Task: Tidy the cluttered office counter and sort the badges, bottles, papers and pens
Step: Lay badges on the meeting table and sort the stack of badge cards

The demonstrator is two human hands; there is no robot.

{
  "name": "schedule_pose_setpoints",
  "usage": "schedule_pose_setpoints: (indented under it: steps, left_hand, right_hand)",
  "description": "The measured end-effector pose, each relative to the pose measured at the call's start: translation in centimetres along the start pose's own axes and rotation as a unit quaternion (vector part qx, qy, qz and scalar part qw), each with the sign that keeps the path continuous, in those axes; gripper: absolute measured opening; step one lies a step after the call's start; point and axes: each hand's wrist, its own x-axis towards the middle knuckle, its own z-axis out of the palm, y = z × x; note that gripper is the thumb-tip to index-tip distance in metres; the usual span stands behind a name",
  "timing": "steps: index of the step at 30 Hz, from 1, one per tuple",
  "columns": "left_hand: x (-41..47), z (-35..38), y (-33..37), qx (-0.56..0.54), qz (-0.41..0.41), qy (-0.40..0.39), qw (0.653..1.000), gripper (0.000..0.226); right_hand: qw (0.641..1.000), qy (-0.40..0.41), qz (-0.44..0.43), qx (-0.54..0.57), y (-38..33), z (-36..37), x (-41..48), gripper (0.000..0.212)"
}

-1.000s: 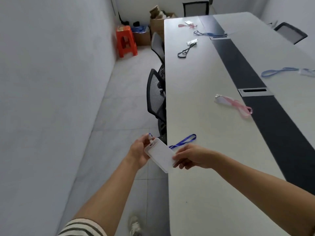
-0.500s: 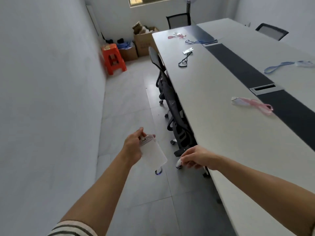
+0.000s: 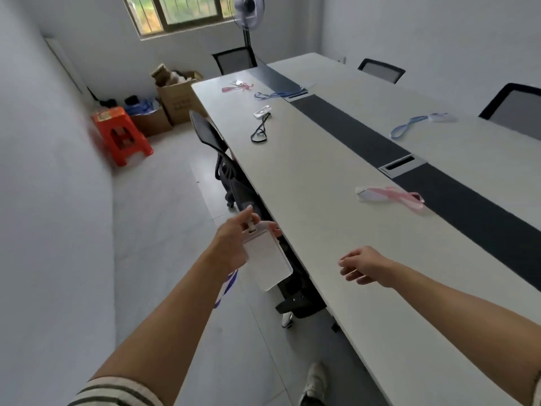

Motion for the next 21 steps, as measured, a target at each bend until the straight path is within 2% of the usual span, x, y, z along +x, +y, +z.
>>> schedule_pose_setpoints:
  steps: [8, 13, 14, 18, 21]
  left_hand:
    - [11.7, 4.7, 7.2, 0.036, -0.006, -0.037, 0.999, 0.022]
    - [18.3, 5.2, 8.5, 0.041, -0.041, -0.046, 0.997, 0.028]
    - [19.8, 5.1, 8.7, 0.046, -0.048, -0.046, 0.997, 0.029]
    - [25.4, 4.8, 9.7, 0.074, -0.084, -0.057, 0.992, 0.028]
    - [28.8, 4.7, 10.1, 0.101, -0.12, -0.067, 0.985, 0.027]
  right_hand:
    - [0.994, 0.093, 0.038, 0.028, -3.7, -5.9, 10.0, 0.013]
    - [0.987, 0.141, 0.068, -0.041, -4.7, -7.5, 14.8, 0.012]
    - [0.984, 0.146, 0.075, -0.069, -4.9, -7.8, 15.6, 0.018]
    - [0.97, 0.15, 0.111, -0.153, -5.9, -8.7, 18.7, 0.063]
    - [0.957, 0.163, 0.155, -0.185, -6.1, -9.2, 21.0, 0.068]
